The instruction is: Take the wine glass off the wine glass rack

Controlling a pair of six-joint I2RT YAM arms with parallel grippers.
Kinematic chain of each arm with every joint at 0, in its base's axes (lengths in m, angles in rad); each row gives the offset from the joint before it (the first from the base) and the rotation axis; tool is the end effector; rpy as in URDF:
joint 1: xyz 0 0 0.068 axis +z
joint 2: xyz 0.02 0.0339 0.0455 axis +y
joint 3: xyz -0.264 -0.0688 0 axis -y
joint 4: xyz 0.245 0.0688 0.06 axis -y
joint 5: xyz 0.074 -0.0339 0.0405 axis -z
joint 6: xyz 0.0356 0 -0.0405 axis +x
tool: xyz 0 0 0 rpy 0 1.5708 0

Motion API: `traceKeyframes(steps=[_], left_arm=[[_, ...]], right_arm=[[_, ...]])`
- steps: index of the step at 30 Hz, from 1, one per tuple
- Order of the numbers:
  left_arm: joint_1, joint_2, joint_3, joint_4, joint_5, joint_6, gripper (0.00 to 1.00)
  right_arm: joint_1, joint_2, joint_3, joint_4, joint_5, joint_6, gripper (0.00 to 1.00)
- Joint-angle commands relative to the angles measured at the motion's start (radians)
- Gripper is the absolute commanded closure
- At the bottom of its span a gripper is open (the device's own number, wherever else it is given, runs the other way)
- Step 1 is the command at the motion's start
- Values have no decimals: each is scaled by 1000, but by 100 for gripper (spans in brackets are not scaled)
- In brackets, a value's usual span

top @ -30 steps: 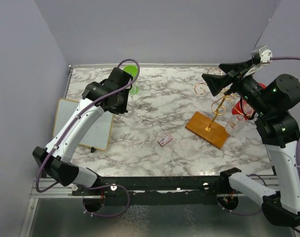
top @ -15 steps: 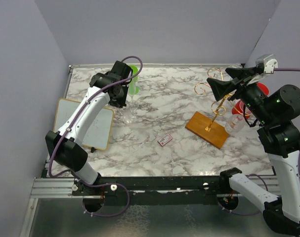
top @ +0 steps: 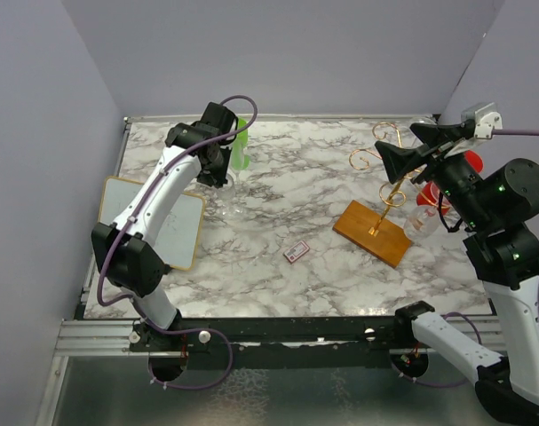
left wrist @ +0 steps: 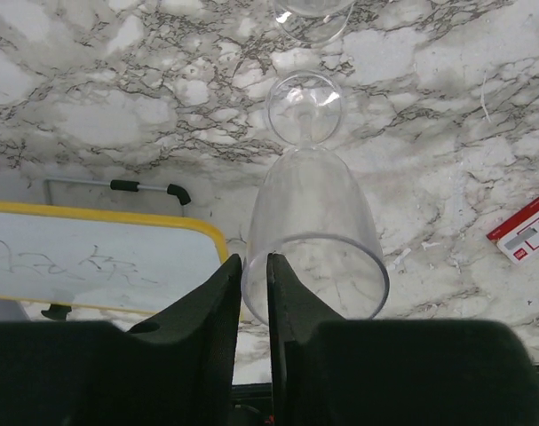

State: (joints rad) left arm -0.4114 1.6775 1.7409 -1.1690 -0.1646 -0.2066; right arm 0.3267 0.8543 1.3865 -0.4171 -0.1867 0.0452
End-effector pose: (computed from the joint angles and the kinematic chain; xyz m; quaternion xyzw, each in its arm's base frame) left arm 0.3119 -0.1297 0.3539 0.0803 0.9666 0.0063 0.2432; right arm 0.1263 0.0498 0.5011 -0.1618 0.6461 0.1984 0.7191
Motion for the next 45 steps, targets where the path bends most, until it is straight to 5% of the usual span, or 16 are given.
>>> traceKeyframes(steps=[1,8,18,29,35,45], left_arm=[[9,11,42,8,27,18,76],[11,11,71,8,39,15,66],[10,-31,138,20,48,14,40],[10,-203,131,117,128,25,23],[10,-323,42,235,265,27,20],[7,-589,-324,745,620,-29,15]], right_arm=[[9,-11,-3,28,38,-22,20],[12,-5,-4,28,36,-24,20],[14,7,5,14,29,-18,21],[15,8,51,-113,28,-10,20],[15,-20,99,-274,163,-53,20],[15,22,213,-517,530,-68,22]])
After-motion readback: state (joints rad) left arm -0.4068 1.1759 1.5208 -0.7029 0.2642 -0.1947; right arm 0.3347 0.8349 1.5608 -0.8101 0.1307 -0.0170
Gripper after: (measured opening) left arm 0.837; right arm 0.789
